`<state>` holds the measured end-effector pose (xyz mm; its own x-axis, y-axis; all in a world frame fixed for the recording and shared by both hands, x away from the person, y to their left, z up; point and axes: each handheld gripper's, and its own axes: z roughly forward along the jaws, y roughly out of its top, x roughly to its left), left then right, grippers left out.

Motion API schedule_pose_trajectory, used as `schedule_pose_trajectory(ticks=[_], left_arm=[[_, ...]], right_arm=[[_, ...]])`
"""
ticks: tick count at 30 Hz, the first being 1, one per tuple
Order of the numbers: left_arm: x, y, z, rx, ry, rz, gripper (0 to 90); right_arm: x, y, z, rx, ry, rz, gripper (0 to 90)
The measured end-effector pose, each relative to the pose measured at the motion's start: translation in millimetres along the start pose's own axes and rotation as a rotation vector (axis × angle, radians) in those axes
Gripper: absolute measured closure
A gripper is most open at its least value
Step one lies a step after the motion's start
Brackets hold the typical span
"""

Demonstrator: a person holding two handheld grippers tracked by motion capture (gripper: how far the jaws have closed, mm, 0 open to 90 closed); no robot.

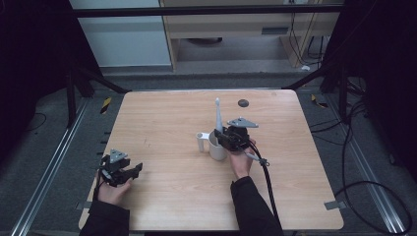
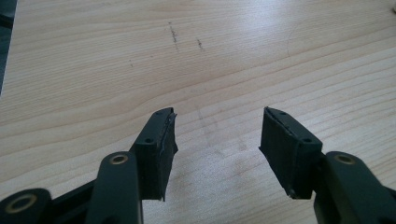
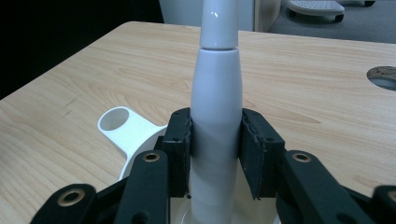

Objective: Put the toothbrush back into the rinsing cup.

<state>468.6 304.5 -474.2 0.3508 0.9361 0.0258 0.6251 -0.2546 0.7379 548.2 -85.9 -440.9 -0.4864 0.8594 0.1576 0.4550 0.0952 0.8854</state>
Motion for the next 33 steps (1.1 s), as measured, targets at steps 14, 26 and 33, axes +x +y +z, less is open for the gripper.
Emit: schedule_pose_trajectory(ticks=[14, 26, 33], left_arm=[[-0.4, -0.1, -0.3, 0.0, -0.002, 0.0, 44.1], [-1.3, -0.3, -0.5, 0.001, -0.003, 0.004, 43.7], [-2.1, -0.6, 0.1, 0.001, -0.006, 0.005, 43.3]], right_arm=[[0.6, 7.7, -23.8, -0.028, -0.003, -0.026, 57.6], [0.8, 5.8, -61.6, -0.023, 0.014, -0.095, 27.7], [-15.8, -11.3, -85.5, 0.018, -0.015, -0.099, 20.4]])
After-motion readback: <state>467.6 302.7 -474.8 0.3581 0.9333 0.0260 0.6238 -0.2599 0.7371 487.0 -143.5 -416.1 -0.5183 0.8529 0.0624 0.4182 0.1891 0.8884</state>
